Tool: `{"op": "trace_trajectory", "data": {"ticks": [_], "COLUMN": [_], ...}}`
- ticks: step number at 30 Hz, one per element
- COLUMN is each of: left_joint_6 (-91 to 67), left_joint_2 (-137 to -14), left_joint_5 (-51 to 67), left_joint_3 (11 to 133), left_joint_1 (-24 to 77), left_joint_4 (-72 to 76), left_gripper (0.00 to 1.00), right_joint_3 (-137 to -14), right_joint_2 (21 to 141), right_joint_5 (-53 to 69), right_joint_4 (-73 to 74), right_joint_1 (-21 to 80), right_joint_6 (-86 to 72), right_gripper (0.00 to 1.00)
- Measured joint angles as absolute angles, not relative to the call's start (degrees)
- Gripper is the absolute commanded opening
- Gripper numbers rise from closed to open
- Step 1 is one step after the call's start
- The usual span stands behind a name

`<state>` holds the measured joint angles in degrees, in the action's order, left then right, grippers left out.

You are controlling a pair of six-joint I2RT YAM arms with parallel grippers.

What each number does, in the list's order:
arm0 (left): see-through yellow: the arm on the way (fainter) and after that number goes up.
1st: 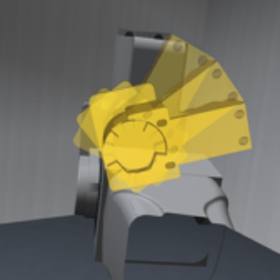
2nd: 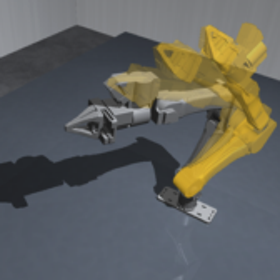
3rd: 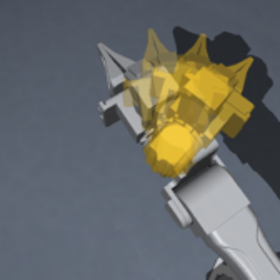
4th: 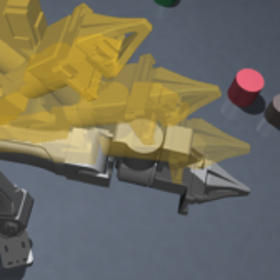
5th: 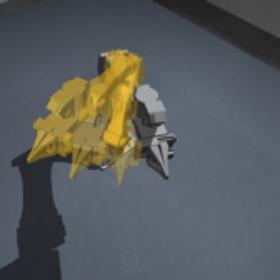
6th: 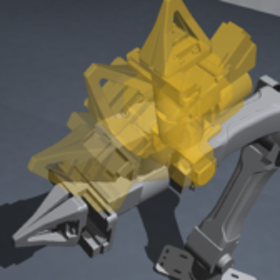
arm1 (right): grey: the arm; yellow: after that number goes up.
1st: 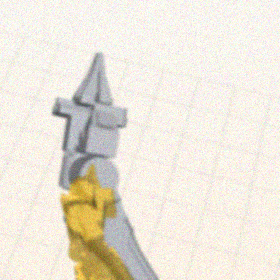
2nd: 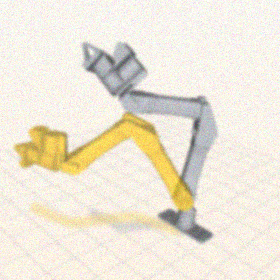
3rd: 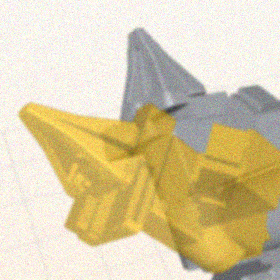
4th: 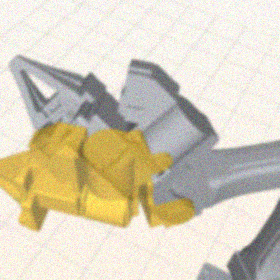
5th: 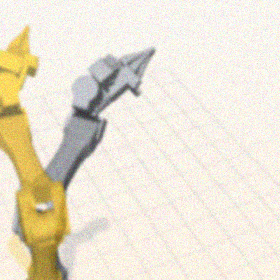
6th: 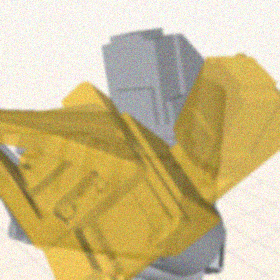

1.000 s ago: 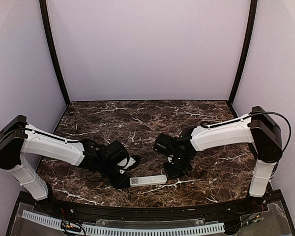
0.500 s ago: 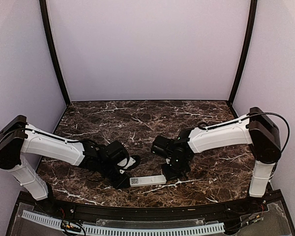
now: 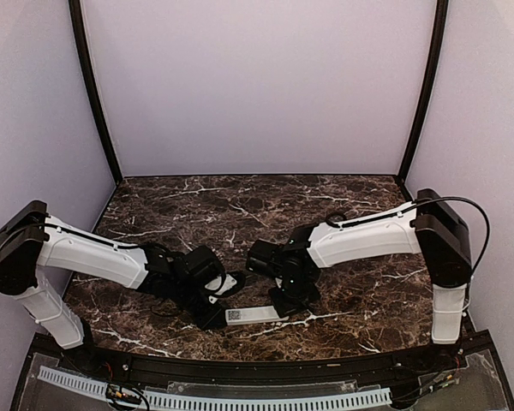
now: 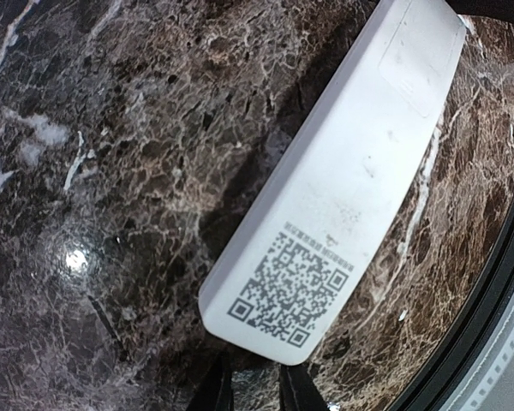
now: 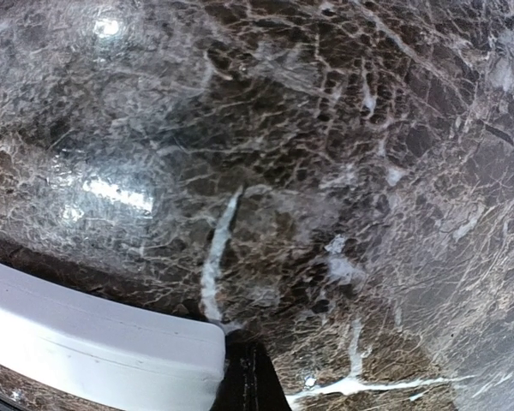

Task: Load the batteries into the remote control
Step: Load the battery cover onto the remote control without the battery cover.

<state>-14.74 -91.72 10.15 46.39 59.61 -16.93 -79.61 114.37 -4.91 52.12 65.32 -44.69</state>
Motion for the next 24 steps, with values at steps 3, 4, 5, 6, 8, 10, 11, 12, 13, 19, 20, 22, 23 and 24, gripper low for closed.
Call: {"op": "trace_trajectory", "data": {"ticks": [3,4,5,6,8,10,11,12,13,19,20,22,23,24], "left_joint_6": [-14.6,-14.6,-14.5,-14.5,-14.5,-14.6,-14.5,-14.6,-14.6,-14.4,-14.3,-14.0,-13.8,-13.6], "left_joint_2": [-91.7,-91.7,-91.7,-91.7,-91.7,-91.7,-91.7,-91.7,-91.6,-89.7,-88.8,-86.3,-84.9,-83.4], "left_joint_5": [10.2,10.3,10.3,10.3,10.3,10.4,10.4,10.3,10.3,10.1,10.0,9.4,9.0,8.2], "left_joint_3": [46.4,46.4,46.4,46.4,46.4,46.4,46.3,46.3,46.2,46.0,45.9,45.9,45.9,45.9], "left_joint_1": [59.6,59.6,59.6,59.5,59.5,59.5,59.5,59.5,59.4,58.3,57.8,56.6,55.9,55.3], "left_joint_4": [-16.9,-16.9,-16.9,-16.9,-16.9,-16.8,-16.8,-16.7,-16.6,-16.6,-16.8,-17.2,-17.6,-18.1], "left_gripper": [0.18,0.18,0.18,0.18,0.19,0.20,0.21,0.21,0.21,0.38,0.43,0.51,0.57,0.59], "right_joint_3": [-79.8,-79.9,-79.9,-79.9,-79.9,-79.8,-79.3,-78.6,-77.5,-72.8,-72.5,-72.5,-72.5,-72.8], "right_joint_2": [114.5,114.5,114.6,114.6,114.6,114.4,114.1,113.6,112.7,103.7,101.8,98.6,97.4,96.8], "right_joint_5": [-5.0,-5.0,-5.0,-5.0,-5.0,-5.1,-5.2,-5.3,-5.5,-8.1,-8.3,-6.4,-4.2,-1.8], "right_joint_4": [52.4,52.5,52.5,52.5,52.6,52.5,52.1,51.6,50.8,50.0,49.2,46.4,44.5,42.8], "right_joint_1": [65.3,65.3,65.3,65.3,65.3,65.1,64.7,64.5,64.2,60.2,59.5,59.1,59.2,59.5], "right_joint_6": [-44.7,-44.7,-44.7,-44.6,-44.5,-44.2,-43.9,-43.5,-43.0,-34.4,-31.7,-24.8,-20.9,-17.2], "right_gripper": [0.00,0.00,0.00,0.00,0.00,0.00,0.00,0.00,0.00,0.54,0.57,0.69,0.71,0.72]}}
